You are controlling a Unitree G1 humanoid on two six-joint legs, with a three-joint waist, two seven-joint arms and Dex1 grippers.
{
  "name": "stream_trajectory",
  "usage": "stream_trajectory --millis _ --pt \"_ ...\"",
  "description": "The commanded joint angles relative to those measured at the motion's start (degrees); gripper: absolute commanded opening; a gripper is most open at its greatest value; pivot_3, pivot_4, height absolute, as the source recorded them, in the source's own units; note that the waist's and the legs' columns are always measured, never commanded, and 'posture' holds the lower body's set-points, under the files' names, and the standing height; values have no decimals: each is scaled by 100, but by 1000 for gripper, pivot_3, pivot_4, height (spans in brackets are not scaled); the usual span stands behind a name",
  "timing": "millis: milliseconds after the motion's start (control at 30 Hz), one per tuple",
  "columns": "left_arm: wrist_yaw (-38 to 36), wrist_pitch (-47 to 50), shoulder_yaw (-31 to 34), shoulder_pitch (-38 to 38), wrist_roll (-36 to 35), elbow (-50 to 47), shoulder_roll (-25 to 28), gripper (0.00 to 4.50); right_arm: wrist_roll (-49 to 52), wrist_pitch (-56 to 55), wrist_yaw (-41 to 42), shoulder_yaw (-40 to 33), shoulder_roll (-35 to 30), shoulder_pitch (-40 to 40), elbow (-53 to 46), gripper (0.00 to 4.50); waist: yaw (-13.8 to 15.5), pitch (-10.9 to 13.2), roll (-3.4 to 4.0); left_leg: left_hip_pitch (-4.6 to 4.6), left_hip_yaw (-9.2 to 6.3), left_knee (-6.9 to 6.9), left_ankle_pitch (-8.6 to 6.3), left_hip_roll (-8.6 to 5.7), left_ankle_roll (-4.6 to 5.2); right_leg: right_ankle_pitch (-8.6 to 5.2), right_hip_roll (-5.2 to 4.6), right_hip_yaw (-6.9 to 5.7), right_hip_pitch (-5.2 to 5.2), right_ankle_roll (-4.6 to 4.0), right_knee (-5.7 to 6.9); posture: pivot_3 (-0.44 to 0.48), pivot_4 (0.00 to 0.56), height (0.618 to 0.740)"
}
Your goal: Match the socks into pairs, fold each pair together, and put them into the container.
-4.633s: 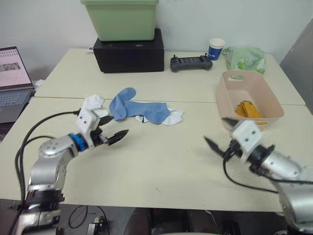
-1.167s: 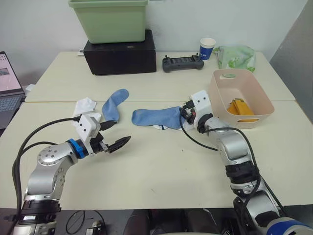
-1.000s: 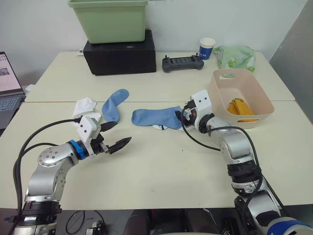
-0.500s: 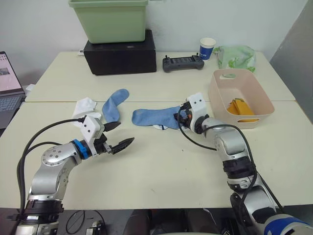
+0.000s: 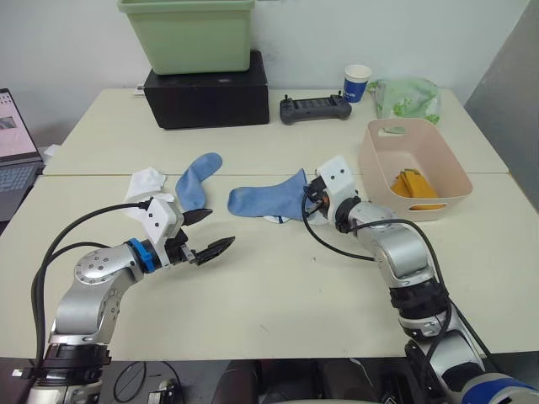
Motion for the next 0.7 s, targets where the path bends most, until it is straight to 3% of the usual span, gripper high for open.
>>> stream_trajectory --millis 33,300,433,700 --pt "1 6 102 -79 -72 -109 42 4500 218 212 93 -134 -18 -62 -936 34 0 0 0 0 -1 0 0 0 0 0 0 -1 0 0 0 0 150 725" --pt "-38 -3 212 1 -75 34 124 4500 1840 2046 303 -1124 196 497 -2836 34 26 0 0 -7 -6 0 0 0 0 0 -2 -5 2 0 -8 0 150 725" --pt "-228 -54 207 100 -15 239 276 4500 3056 3144 396 -1914 440 1511 -3820 34 32 0 0 -10 -13 -4 -1 1 1 0 -1 -10 4 0 -14 0 150 725" --pt "-303 656 -290 -243 -181 42 114 4500 3006 3316 50 -2370 -199 3127 -4047 34 42 2 2 -9 -6 -2 0 -10 1 0 -10 -7 7 0 -13 0 150 725"
